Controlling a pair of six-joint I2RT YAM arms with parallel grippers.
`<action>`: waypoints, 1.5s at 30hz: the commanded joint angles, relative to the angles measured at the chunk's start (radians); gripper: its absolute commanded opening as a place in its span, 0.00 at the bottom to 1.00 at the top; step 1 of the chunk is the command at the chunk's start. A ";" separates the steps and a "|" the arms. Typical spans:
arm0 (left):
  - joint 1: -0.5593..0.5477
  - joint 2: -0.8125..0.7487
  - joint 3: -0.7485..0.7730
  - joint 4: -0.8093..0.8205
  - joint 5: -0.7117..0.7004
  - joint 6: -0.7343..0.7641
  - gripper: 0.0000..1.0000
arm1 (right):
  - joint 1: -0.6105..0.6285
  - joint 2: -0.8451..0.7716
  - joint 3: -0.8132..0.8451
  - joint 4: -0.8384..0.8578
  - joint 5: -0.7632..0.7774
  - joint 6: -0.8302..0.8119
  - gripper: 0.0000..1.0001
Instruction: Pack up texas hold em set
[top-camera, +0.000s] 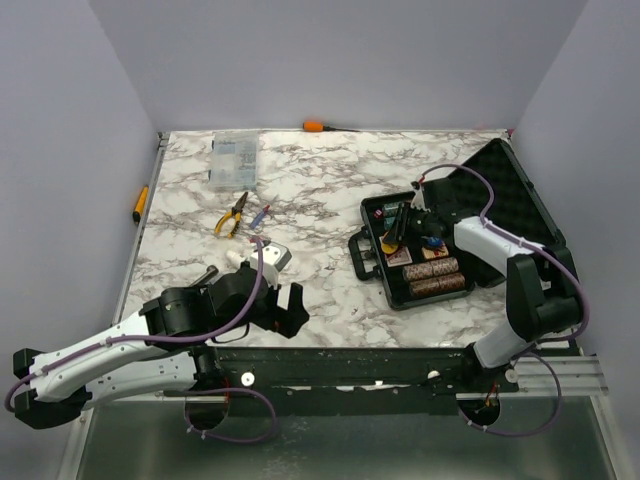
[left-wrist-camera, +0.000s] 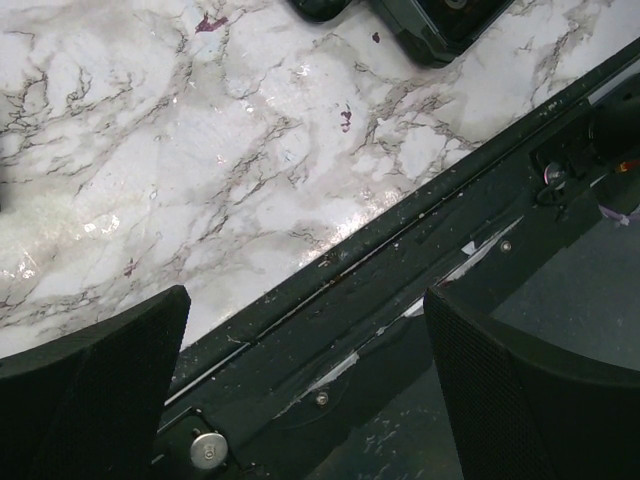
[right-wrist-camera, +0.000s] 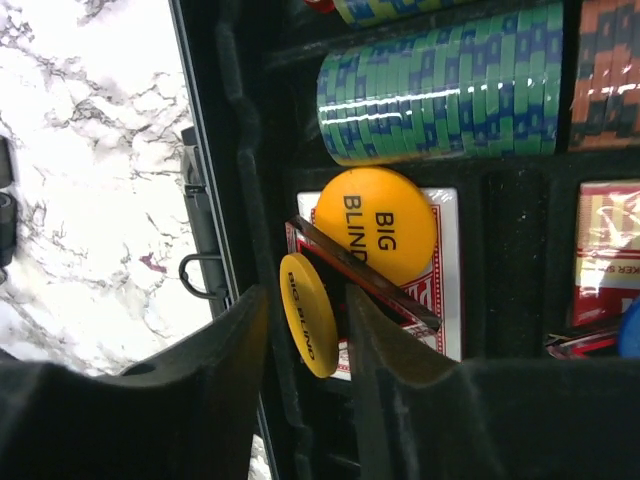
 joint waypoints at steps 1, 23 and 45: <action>-0.002 0.008 0.026 0.021 0.010 0.024 0.99 | 0.000 0.015 0.038 -0.063 0.055 -0.034 0.46; 0.061 0.363 0.220 0.100 0.140 0.180 0.98 | -0.013 -0.135 0.569 -0.493 0.506 -0.030 0.81; 0.099 0.351 0.179 0.106 0.251 0.141 0.97 | -0.581 0.130 0.991 -0.684 0.414 0.167 0.60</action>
